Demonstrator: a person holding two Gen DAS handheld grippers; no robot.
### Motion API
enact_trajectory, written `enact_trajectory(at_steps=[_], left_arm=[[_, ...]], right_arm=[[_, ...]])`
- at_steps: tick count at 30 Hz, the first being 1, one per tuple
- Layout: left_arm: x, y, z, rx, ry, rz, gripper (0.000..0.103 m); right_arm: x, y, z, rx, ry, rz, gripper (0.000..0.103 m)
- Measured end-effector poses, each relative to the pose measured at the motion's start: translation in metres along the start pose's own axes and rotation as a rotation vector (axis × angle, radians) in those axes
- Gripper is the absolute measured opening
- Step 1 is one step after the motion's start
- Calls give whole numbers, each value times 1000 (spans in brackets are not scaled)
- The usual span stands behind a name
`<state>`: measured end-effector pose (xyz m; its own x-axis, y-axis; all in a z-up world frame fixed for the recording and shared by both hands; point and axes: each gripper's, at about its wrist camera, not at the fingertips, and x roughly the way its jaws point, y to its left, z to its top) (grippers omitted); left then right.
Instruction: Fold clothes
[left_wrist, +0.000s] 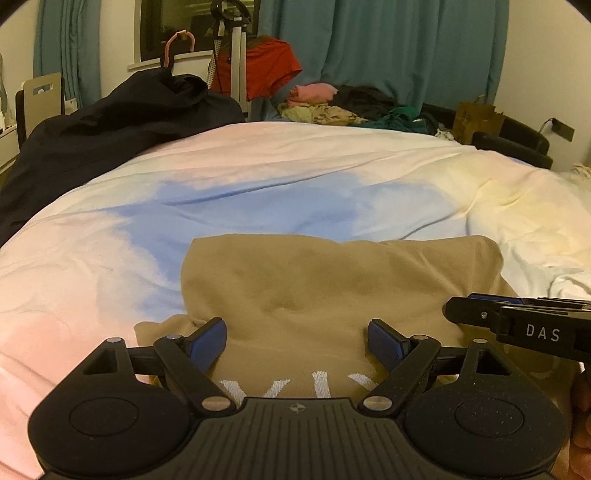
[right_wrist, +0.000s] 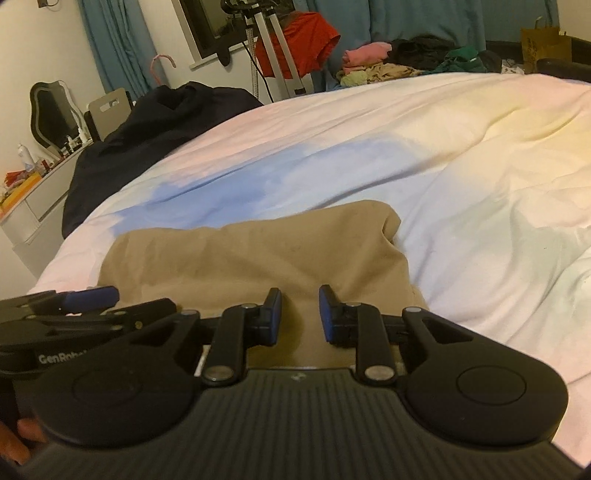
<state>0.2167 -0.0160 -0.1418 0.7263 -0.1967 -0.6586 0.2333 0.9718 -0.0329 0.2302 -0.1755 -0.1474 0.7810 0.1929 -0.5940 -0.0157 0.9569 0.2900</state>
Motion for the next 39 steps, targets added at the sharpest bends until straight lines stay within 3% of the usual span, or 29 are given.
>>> enact_trajectory(at_steps=[4,9,15,19,21,28,30,35,39], left_arm=[[-30,0,-5,-22,-17,-40,85],[-69,-8,-21,2,-28,-34,85],[-56,-5,-44,-97,99,6,88],[-62,-6,-44,-100,107,14,88],[-70,-1,-44,-148,119,-15,88],[-109,47,-62,-569,193,-216,88],[-109,53,-71,-646,216,-247,88],[-76,58,-77,-739,254,-290,86],[-68,57,-71,-742,170,-307,81]], right_arm=[[-24,6,-6,-6,-11,-8,28],[-50,12,-20,-1,0,-28,28],[-81,20,-37,5,14,-53,28],[-68,26,-49,-55,59,-92,27],[-66,29,-52,-76,60,-107,27],[-72,20,-51,-2,63,-85,27],[-71,22,-51,-9,65,-91,27],[-71,27,-51,-25,63,-107,28],[-70,22,-50,5,60,-95,28]])
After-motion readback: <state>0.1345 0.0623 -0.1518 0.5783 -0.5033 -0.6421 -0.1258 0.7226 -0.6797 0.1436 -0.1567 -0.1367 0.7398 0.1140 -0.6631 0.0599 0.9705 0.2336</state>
